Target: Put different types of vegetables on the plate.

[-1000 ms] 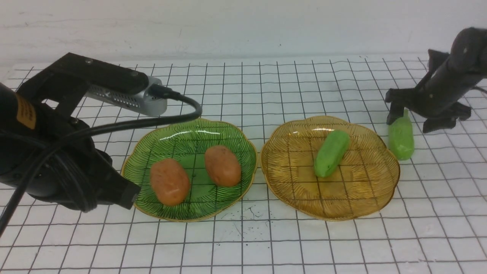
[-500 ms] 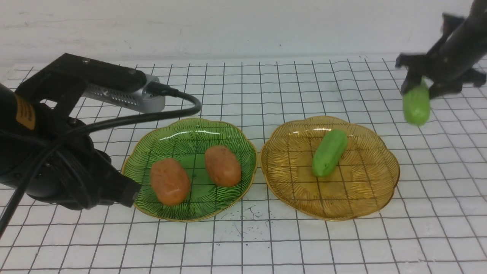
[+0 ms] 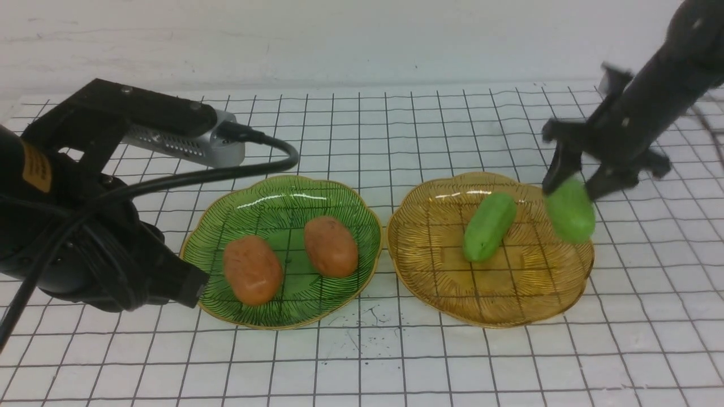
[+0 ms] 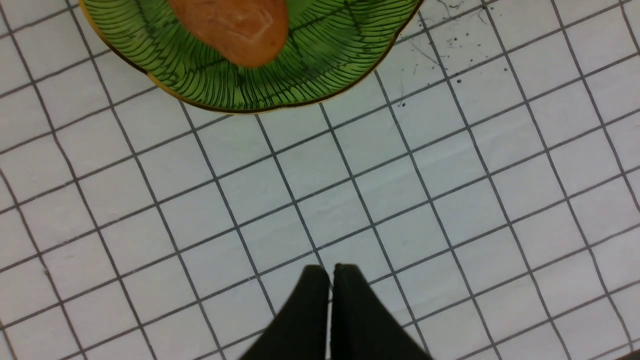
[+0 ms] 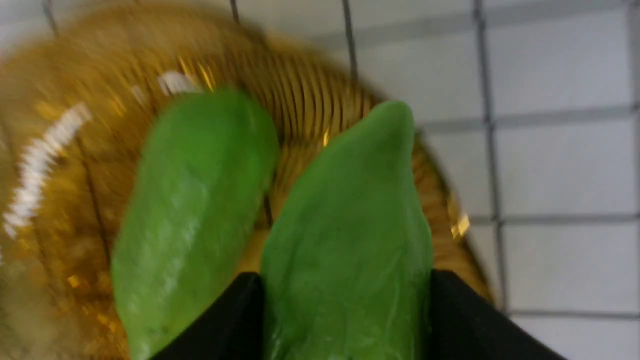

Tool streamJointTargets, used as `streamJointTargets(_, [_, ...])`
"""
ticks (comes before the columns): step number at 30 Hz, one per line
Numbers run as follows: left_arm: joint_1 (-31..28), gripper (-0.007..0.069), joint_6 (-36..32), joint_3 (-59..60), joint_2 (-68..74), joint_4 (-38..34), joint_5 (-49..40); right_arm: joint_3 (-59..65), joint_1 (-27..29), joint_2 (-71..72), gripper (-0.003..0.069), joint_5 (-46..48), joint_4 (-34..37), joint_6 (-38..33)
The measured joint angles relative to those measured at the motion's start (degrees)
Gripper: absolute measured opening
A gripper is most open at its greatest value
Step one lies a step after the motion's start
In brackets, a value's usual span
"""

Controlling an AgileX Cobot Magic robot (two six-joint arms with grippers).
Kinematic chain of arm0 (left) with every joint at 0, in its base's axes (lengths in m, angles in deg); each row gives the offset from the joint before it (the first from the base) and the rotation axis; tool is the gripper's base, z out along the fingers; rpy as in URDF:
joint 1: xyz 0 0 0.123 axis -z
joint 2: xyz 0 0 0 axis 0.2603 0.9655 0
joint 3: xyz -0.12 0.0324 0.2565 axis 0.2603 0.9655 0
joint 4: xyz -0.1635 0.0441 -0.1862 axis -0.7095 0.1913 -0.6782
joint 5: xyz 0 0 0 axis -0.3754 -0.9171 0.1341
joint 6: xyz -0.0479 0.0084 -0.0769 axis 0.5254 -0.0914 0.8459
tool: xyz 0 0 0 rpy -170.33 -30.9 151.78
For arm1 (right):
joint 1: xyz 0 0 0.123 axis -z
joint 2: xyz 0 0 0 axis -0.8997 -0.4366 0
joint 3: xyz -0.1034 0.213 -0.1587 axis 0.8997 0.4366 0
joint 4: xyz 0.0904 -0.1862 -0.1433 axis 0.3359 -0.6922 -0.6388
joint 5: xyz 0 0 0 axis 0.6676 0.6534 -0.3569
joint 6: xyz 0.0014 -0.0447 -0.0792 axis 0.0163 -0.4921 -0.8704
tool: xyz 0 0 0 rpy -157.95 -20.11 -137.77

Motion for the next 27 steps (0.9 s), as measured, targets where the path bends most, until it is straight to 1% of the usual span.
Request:
streamJointTargets(2, [0.0, -0.0008, 0.0, 0.0, 0.0, 0.0, 0.0, 1.9, -1.8, -0.1, 0.0388, 0.0, 0.0, -0.2])
streamJointTargets(4, [0.0, -0.0008, 0.0, 0.0, 0.0, 0.0, 0.0, 2.2, -3.0, 0.0, 0.0424, -0.1, 0.0, -0.3])
streamJointTargets(5, [0.0, -0.0008, 0.0, 0.0, 0.0, 0.0, 0.0, 2.3, -3.7, 0.1, 0.0446, -0.1, -0.1, -0.3])
streamJointTargets(9, [0.0, -0.0008, 0.0, 0.0, 0.0, 0.1, -0.1, 2.4, -5.3, 1.7, 0.0575, -0.2, -1.6, -0.8])
streamJointTargets(11, [0.0, -0.0008, 0.0, 0.0, 0.0, 0.2, -0.1, 2.4, -5.5, 3.1, 0.0603, -0.2, -1.8, -1.2])
streamJointTargets(14, [0.0, -0.0008, 0.0, 0.0, 0.0, 0.5, -0.1, 2.4, -5.5, 6.5, 0.0616, -0.2, -2.7, -1.9])
streamJointTargets(17, [0.0, -0.0008, 0.0, 0.0, 0.0, 0.6, -0.2, 2.4, -5.5, 10.6, 0.0605, -0.2, -3.3, -2.8])
streamJointTargets(19, [0.0, -0.0008, 0.0, 0.0, 0.0, 0.6, -0.2, 2.5, -5.5, 19.5, 0.0553, 0.0, -4.1, -4.3])
streamJointTargets(20, [0.0, -0.0008, 0.0, 0.0, 0.0, 0.6, -0.2, 2.5, -5.5, 20.8, 0.0553, 0.0, -4.1, -4.4])
streamJointTargets(21, [0.0, -0.0008, 0.0, 0.0, 0.0, 0.6, -0.2, 2.5, -5.5, 26.2, 0.0507, 0.2, -4.6, -5.1])
streamJointTargets(23, [0.0, -0.0008, 0.0, 0.0, 0.0, 0.6, -0.2, 2.5, -5.5, 31.6, 0.0465, 0.5, -5.4, -5.5])
streamJointTargets(24, [0.0, -0.0008, 0.0, 0.0, 0.0, 0.6, -0.2, 2.5, -5.5, 32.9, 0.0459, 0.6, -5.5, -5.5])
streamJointTargets(27, [0.0, -0.0008, 0.0, 0.0, 0.0, 0.6, -0.2, 4.4, -5.5, 45.6, 0.0329, 1.0, -7.9, -5.9])
